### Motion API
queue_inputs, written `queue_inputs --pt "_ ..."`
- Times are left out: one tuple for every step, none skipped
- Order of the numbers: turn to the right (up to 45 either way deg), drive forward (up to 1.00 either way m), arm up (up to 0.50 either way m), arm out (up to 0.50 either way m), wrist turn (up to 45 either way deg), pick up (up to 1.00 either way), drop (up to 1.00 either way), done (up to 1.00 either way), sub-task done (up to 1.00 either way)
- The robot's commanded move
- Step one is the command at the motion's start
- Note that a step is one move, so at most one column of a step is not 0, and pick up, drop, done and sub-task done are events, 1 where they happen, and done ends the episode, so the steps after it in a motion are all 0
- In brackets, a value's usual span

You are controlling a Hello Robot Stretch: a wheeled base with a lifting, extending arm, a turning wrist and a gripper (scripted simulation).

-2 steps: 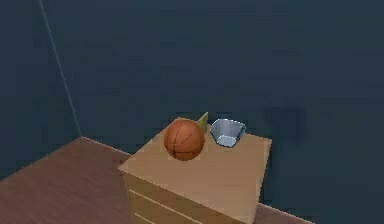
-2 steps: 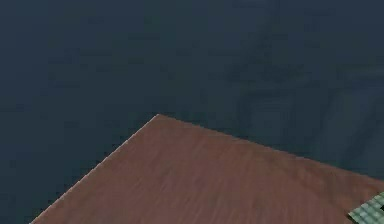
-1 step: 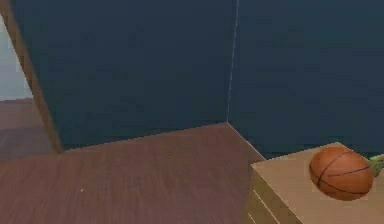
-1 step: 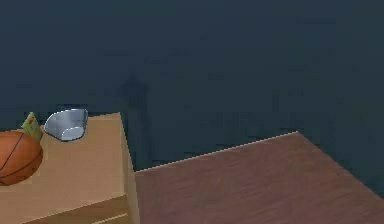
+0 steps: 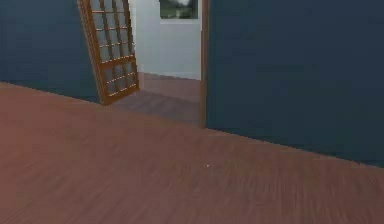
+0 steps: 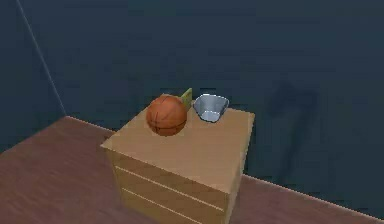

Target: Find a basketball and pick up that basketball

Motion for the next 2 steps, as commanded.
queue_inputs --pt "45.0 0.0 0.0 0.0 0.0 0.0 0.0 0.0 0.0" --pt "45.0 0.0 0.0 0.0 0.0 0.0 0.0 0.0 0.0"
